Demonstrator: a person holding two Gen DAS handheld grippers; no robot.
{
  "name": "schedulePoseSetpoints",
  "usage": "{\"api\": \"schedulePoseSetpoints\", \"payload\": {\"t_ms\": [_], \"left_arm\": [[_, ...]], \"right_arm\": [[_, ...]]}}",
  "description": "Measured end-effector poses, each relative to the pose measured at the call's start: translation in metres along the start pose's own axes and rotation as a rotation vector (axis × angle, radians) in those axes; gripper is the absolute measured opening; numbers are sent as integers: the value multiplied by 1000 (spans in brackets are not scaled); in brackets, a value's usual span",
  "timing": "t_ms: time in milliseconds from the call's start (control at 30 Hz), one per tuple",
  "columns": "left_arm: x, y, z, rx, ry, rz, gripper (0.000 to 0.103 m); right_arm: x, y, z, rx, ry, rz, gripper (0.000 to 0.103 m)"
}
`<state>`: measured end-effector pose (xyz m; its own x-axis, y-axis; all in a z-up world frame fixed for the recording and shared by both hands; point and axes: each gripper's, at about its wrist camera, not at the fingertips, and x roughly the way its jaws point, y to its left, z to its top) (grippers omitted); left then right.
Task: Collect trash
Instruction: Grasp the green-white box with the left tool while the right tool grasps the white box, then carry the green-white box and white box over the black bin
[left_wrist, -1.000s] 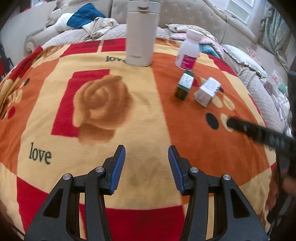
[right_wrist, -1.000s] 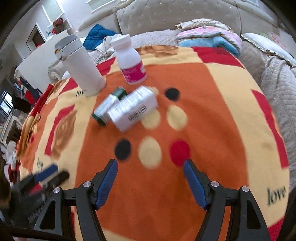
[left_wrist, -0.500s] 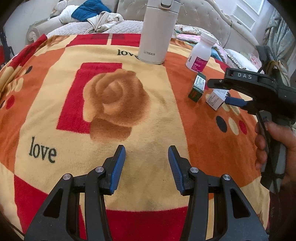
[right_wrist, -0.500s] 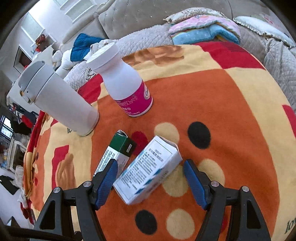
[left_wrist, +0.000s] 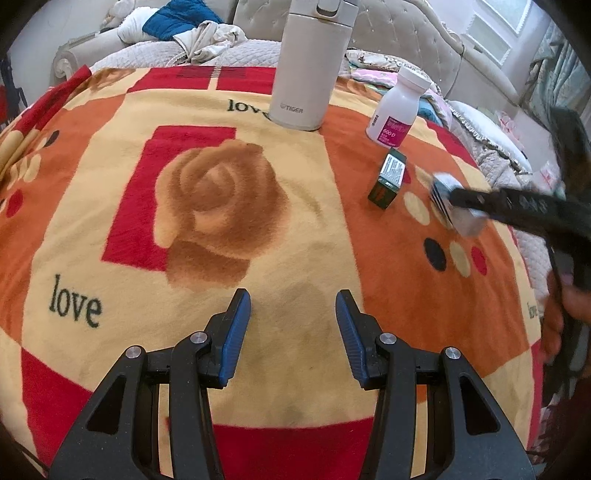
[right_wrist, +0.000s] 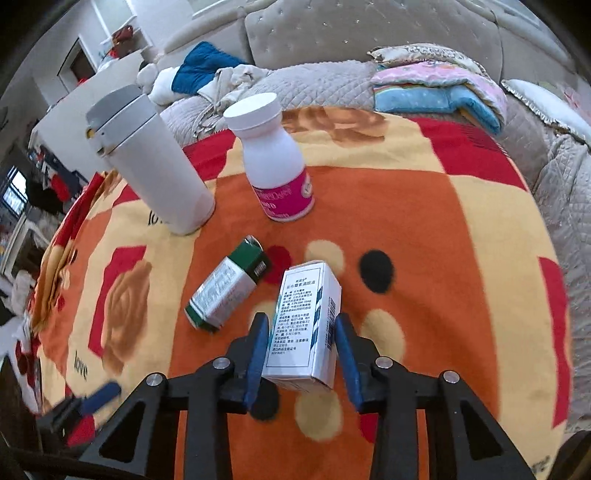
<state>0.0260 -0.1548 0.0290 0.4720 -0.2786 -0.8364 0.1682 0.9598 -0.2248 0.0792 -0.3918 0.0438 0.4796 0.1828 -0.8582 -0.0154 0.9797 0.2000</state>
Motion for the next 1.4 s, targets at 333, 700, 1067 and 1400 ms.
{"api": "schedulePoseSetpoints", "payload": {"t_ms": [333,700,1067,1400], "left_arm": [[15,-28,38,16,-27,-59,46],[61,-84,91,176,-25,-22,56],[58,-87,78,162,-11,-48,20],[1,-103,4,198,-21,-79,20]], "right_arm": [[-2,-21,-29,-19,42,-54,37],[-1,-35,-28,15,-55,-16,45],[-19,-31,-47,-3,-91,41,32],[-76,-38,-105,25,-113,49,32]]}}
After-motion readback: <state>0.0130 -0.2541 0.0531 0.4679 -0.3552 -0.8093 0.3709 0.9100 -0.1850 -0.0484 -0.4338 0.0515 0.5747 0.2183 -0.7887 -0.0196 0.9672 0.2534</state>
